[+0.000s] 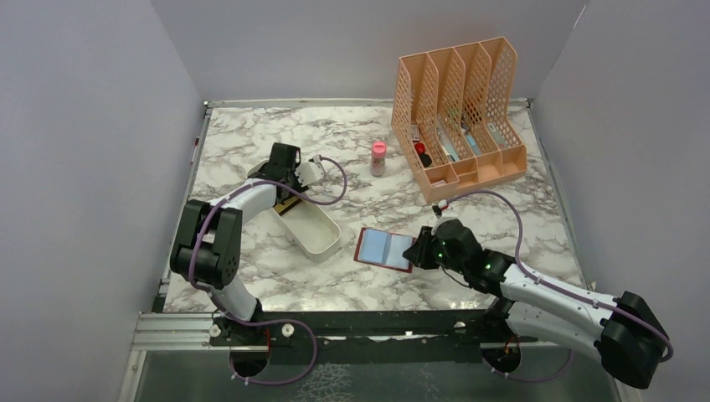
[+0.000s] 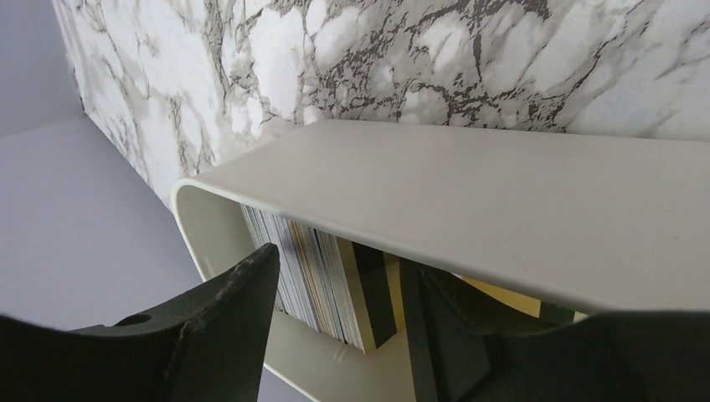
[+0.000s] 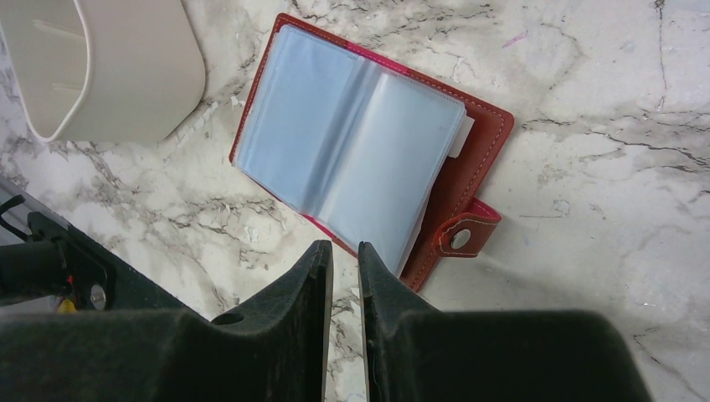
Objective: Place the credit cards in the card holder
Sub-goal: Pick up the credit card from the storage box, then insert the credit card into the card holder.
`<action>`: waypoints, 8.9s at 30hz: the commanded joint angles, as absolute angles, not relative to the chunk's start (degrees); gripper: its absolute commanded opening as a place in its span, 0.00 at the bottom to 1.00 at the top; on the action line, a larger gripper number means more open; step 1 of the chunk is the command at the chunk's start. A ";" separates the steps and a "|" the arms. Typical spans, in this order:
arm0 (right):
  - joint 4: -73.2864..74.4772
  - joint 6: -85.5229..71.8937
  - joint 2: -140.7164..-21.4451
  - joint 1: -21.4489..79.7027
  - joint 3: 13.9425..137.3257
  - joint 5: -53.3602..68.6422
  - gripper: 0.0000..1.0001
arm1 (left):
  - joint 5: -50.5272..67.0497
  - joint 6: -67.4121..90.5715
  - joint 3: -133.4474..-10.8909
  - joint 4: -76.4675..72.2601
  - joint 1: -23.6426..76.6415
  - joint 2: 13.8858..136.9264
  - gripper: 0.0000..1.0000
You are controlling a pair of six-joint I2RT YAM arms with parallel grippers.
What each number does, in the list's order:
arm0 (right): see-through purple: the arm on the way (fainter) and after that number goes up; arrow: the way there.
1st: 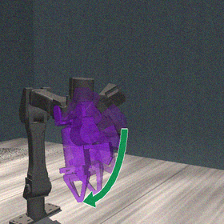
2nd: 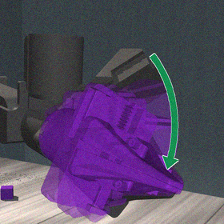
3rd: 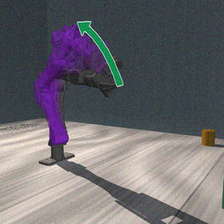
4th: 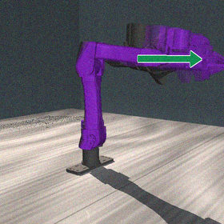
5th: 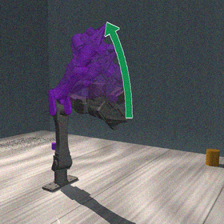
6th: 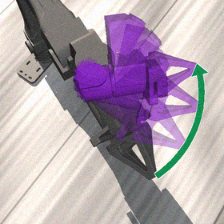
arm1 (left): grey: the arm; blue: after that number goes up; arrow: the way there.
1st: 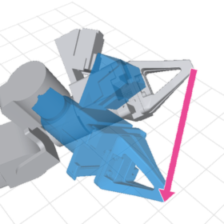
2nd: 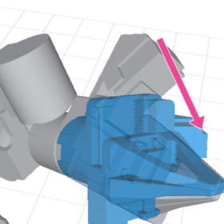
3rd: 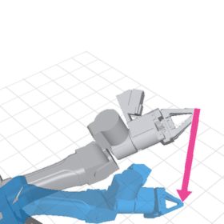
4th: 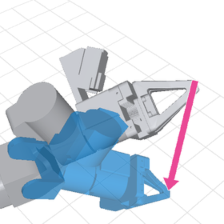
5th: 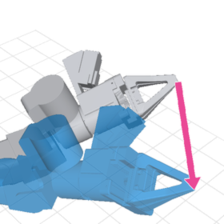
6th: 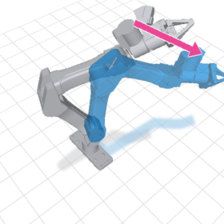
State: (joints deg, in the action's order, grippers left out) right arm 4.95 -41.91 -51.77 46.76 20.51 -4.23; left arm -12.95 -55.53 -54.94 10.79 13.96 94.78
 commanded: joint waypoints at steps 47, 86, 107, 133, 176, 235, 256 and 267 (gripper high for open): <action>4.74 -41.11 -51.28 46.85 20.53 -5.00 0.23 | -11.30 -48.20 -59.51 19.63 13.71 90.43 0.00; 5.45 -46.03 -49.06 46.85 22.98 1.40 0.22 | 33.88 28.17 -54.48 12.41 17.87 66.48 0.00; 3.61 -46.48 -66.43 46.85 22.87 -5.74 0.19 | 25.47 39.37 -42.72 -3.62 39.74 85.60 0.00; 4.32 -46.90 -64.02 46.85 19.19 -7.81 0.19 | 23.63 42.46 -46.20 -6.75 43.19 92.60 0.00; 10.64 -44.76 -53.72 46.85 24.93 -6.81 0.18 | 15.18 42.57 -47.73 -3.41 43.59 89.32 0.00; 1.13 -44.82 -70.53 46.85 22.24 -7.25 0.01 | 18.41 31.78 -52.11 7.71 43.20 99.25 0.07; 1.23 -44.74 -70.53 46.85 22.81 -6.32 0.01 | 19.62 28.74 -51.24 7.60 43.32 100.13 0.12; 5.64 -42.63 -66.75 46.84 25.95 -8.33 0.04 | 17.83 31.76 -51.46 5.29 43.40 99.61 0.11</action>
